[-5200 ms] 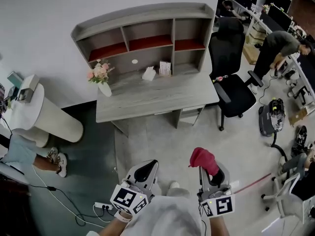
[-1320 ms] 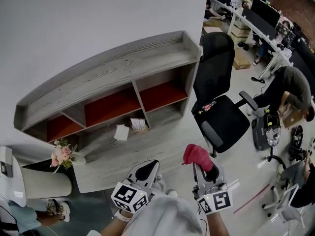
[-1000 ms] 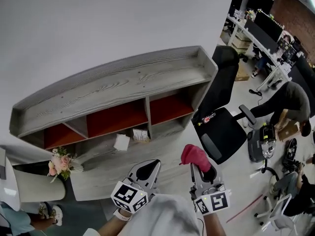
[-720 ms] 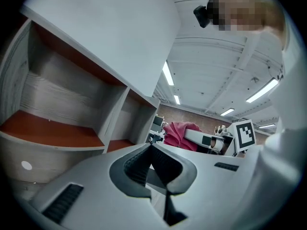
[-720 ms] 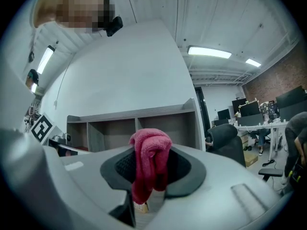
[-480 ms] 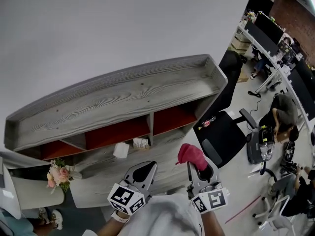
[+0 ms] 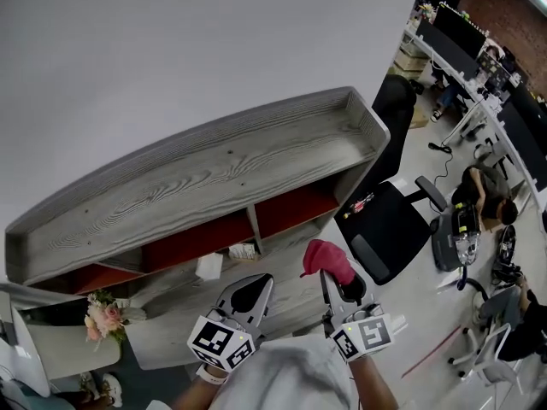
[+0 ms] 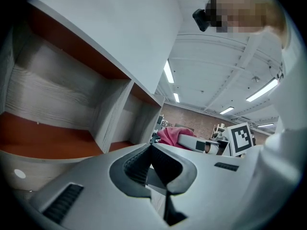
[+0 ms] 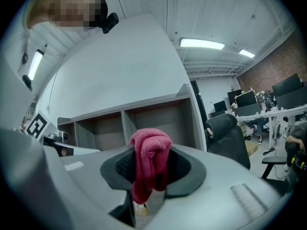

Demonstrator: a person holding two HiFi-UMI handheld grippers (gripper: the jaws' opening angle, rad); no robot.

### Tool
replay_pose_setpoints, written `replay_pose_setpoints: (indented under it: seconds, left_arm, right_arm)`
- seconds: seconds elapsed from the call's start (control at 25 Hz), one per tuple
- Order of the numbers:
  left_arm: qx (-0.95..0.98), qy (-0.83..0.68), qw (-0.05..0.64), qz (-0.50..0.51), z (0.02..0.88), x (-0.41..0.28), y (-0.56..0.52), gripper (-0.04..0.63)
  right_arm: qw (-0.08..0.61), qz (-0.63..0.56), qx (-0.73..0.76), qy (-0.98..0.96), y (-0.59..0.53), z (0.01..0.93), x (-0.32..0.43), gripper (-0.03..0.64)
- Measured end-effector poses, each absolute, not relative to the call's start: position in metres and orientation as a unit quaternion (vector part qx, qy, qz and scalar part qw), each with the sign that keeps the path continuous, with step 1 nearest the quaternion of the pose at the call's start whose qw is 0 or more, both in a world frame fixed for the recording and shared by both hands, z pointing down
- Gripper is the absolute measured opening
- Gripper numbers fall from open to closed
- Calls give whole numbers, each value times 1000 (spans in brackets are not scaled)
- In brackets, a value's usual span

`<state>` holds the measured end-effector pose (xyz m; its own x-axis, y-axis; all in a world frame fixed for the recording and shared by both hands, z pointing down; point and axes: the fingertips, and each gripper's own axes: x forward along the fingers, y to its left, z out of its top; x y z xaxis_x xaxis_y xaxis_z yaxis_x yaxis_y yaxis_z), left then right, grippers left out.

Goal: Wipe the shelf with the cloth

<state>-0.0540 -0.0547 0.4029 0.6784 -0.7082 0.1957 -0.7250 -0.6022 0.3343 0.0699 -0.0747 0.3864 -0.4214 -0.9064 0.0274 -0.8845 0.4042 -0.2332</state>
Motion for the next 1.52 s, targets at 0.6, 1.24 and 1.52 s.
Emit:
replay_pose_setpoints:
  seconds: [0.6, 1.24, 1.52]
  left_arm:
    - [894, -399, 198, 35, 416, -42, -89, 6]
    - [889, -402, 209, 64, 442, -22, -103, 6]
    - [886, -404, 216, 73, 449, -14, -103, 6]
  right_arm:
    - [89, -148, -566, 807, -140, 411, 88, 132]
    - [124, -246, -571, 774, -212, 468, 97, 132]
    - [129, -304, -581, 744, -229, 497, 110, 132]
